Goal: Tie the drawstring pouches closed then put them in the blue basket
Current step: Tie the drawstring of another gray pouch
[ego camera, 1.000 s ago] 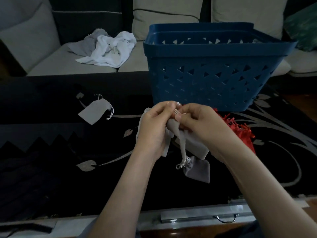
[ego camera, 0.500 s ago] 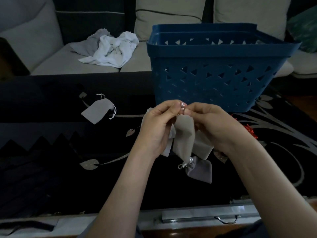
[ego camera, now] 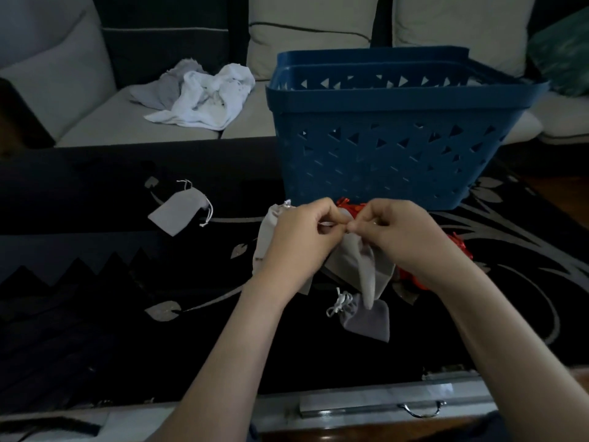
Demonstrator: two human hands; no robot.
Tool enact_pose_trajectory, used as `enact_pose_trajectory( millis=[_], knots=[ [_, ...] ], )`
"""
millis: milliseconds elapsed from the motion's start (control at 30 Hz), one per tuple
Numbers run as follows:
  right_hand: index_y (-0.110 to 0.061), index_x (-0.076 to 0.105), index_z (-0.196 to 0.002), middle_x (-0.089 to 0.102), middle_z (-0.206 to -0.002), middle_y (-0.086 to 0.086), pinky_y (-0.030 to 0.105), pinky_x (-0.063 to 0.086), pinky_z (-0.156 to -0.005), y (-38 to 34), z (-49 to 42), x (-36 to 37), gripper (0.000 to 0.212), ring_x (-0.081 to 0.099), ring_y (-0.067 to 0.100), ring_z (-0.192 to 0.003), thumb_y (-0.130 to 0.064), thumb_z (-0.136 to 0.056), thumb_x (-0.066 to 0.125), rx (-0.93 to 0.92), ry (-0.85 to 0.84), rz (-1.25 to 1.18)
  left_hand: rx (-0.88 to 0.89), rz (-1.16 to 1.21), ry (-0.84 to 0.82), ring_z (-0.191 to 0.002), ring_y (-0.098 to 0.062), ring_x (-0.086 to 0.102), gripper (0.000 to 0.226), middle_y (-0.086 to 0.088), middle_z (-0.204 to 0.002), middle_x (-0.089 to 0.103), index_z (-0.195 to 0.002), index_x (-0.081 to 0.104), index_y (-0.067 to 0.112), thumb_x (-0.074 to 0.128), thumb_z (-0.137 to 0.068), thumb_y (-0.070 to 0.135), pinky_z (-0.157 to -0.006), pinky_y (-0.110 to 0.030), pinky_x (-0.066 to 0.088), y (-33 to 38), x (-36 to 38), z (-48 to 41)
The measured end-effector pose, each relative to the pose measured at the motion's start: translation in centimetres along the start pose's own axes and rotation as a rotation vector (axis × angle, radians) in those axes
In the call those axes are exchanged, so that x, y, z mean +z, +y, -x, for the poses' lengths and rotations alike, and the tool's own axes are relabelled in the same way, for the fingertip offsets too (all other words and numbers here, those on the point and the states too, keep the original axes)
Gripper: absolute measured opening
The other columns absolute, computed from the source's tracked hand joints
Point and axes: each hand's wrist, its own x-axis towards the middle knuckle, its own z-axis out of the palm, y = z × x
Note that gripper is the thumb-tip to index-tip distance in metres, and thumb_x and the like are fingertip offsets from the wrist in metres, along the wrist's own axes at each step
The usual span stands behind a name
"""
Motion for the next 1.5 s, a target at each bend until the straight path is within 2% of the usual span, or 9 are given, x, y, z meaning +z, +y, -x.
enact_pose_trajectory(
  millis=[100, 167, 267, 333, 500, 800, 1033, 1167, 1500],
  knots=[
    [-0.012, 0.060, -0.073, 0.066, -0.067, 0.003, 0.012, 0.037, -0.049, -0.1, 0.1, 0.5, 0.017, 0.051, 0.002, -0.053, -0.019, -0.087, 0.065, -0.037, 0.058, 0.096, 0.087, -0.249, 0.088, -0.070, -0.007, 0.054, 0.012, 0.018, -0.067, 0.051, -0.077, 0.060, 0.015, 0.067, -0.083, 0.008, -0.067, -0.004, 0.034, 0.3, 0.6, 0.2],
    [-0.010, 0.061, -0.076, 0.065, -0.067, 0.001, 0.010, 0.037, -0.051, -0.3, 0.1, 0.7, 0.013, 0.052, 0.003, -0.057, -0.015, -0.088, 0.062, -0.049, 0.070, 0.127, 0.096, -0.292, 0.108, -0.080, -0.016, 0.053, 0.021, 0.016, -0.071, 0.046, -0.077, 0.047, 0.019, 0.064, -0.085, 0.008, -0.071, -0.015, 0.039, 0.4, 1.0, 0.4],
    [-0.009, 0.061, -0.078, 0.060, -0.068, -0.004, 0.007, 0.038, -0.055, -1.0, 0.1, 0.8, 0.014, 0.050, 0.001, -0.062, -0.016, -0.090, 0.060, -0.086, 0.085, 0.109, 0.103, -0.331, 0.158, -0.081, -0.014, 0.041, 0.026, 0.019, -0.069, 0.036, -0.077, 0.039, 0.018, 0.061, -0.088, 0.010, -0.070, -0.018, 0.033, 0.6, 1.1, 0.6],
    [-0.011, 0.058, -0.075, 0.059, -0.069, -0.003, 0.008, 0.038, -0.057, -1.5, 0.1, 0.9, 0.018, 0.051, 0.001, -0.064, -0.016, -0.093, 0.057, -0.097, 0.081, 0.050, 0.114, -0.340, 0.208, -0.078, -0.015, 0.040, 0.025, 0.019, -0.069, 0.033, -0.078, 0.039, 0.017, 0.061, -0.088, 0.011, -0.068, -0.020, 0.030, 0.7, 0.9, 0.7],
    [-0.013, 0.053, -0.069, 0.055, -0.064, -0.001, 0.020, 0.039, -0.064, -1.9, -0.3, 1.5, 0.030, 0.050, 0.009, -0.064, -0.016, -0.098, 0.047, -0.036, 0.048, -0.138, 0.082, -0.253, 0.194, -0.082, -0.022, 0.052, 0.008, 0.019, -0.073, 0.035, -0.090, 0.053, 0.008, 0.061, -0.089, 0.012, -0.076, -0.040, 0.044, 0.5, 0.2, 0.9],
    [-0.014, 0.053, -0.067, 0.052, -0.061, -0.002, 0.034, 0.039, -0.070, -1.8, -0.5, 2.0, 0.033, 0.049, 0.012, -0.064, -0.018, -0.099, 0.045, 0.020, 0.037, -0.327, 0.308, -0.435, 0.372, -0.072, -0.019, 0.049, 0.011, -0.001, -0.074, 0.058, -0.083, 0.054, 0.011, 0.052, -0.087, 0.020, -0.060, -0.037, 0.048, -1.1, 0.7, 0.9],
    [-0.014, 0.065, -0.086, 0.064, -0.069, -0.004, 0.017, 0.045, -0.062, -2.1, 0.1, 1.3, 0.020, 0.059, 0.002, -0.064, -0.021, -0.098, 0.051, 0.022, -0.074, -0.358, 0.438, -0.456, 0.443, -0.077, -0.014, 0.049, 0.011, -0.001, -0.079, 0.062, -0.086, 0.061, 0.007, 0.055, -0.093, 0.013, -0.068, -0.031, 0.045, -0.8, 0.8, 1.4],
    [-0.013, 0.065, -0.080, 0.058, -0.052, -0.009, 0.008, 0.038, -0.046, -2.6, 0.4, 0.5, 0.018, 0.051, -0.004, -0.044, -0.016, -0.095, 0.055, 0.009, -0.056, -0.430, 0.480, -0.443, 0.486, -0.076, -0.015, 0.053, 0.017, -0.001, -0.081, 0.064, -0.088, 0.066, 0.005, 0.054, -0.096, 0.015, -0.068, -0.032, 0.049, -0.9, 0.6, 1.4],
    [-0.010, 0.064, -0.083, 0.055, -0.054, -0.009, 0.007, 0.034, -0.044, -2.5, 0.7, 0.0, 0.017, 0.048, -0.003, -0.042, -0.015, -0.096, 0.054, 0.006, -0.030, -0.404, 0.512, -0.369, 0.469, -0.081, -0.014, 0.055, 0.024, -0.003, -0.086, 0.066, -0.095, 0.068, 0.003, 0.049, -0.097, 0.018, -0.074, -0.025, 0.048, -1.0, 1.0, 1.2]
  ],
)
